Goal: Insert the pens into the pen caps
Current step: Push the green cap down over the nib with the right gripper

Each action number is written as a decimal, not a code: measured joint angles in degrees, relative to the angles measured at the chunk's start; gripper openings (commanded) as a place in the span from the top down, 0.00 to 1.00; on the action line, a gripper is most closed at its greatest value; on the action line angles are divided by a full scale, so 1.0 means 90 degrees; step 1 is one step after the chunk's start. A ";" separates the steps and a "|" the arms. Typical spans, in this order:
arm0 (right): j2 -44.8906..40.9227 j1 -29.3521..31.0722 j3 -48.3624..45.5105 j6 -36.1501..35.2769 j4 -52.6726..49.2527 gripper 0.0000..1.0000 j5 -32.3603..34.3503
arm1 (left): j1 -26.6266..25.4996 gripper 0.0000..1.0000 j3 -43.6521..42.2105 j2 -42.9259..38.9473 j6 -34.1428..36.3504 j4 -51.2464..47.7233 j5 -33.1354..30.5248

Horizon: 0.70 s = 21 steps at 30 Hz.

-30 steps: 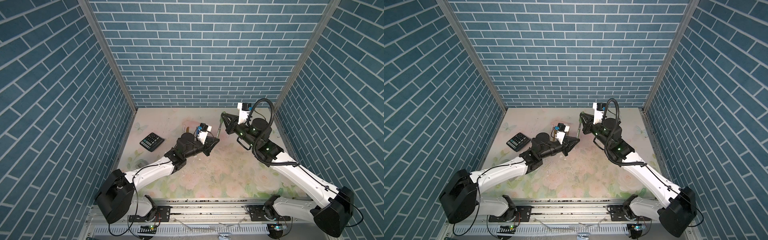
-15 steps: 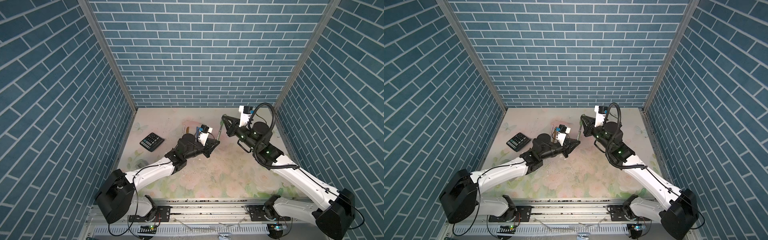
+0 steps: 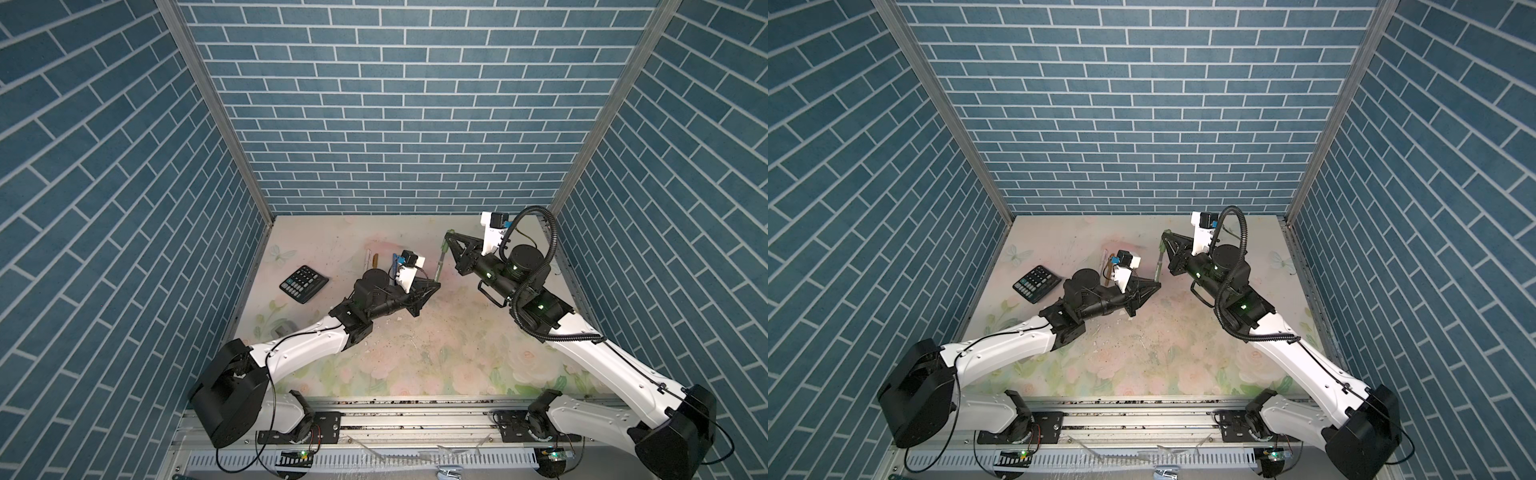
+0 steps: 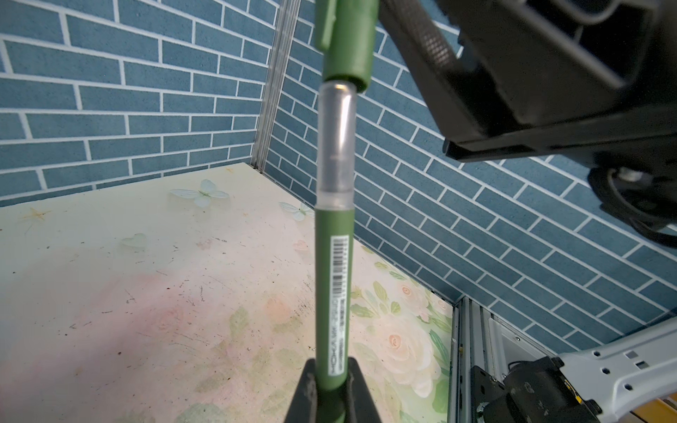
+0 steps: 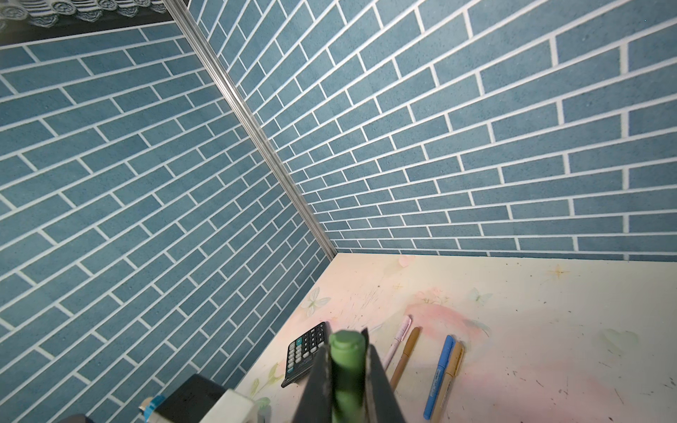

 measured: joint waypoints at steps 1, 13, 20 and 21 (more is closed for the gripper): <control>0.0000 0.0000 0.0000 0.0000 -0.0005 0.90 0.0005 | -0.0002 1.00 0.0000 0.0000 0.0000 0.0000 0.0000; 0.0034 0.0000 0.0228 -0.0022 -0.0369 0.90 0.0058 | -0.0034 1.00 0.0000 0.0000 0.0000 0.0044 0.0012; 0.0032 -0.0075 0.0362 -0.0124 -0.0685 0.90 0.0049 | -0.0039 1.00 0.0000 0.0000 0.0002 0.0056 0.0015; 0.0032 -0.0092 0.0364 -0.0121 -0.0716 0.90 0.0044 | -0.0039 1.00 0.0000 0.0000 0.0002 0.0049 0.0012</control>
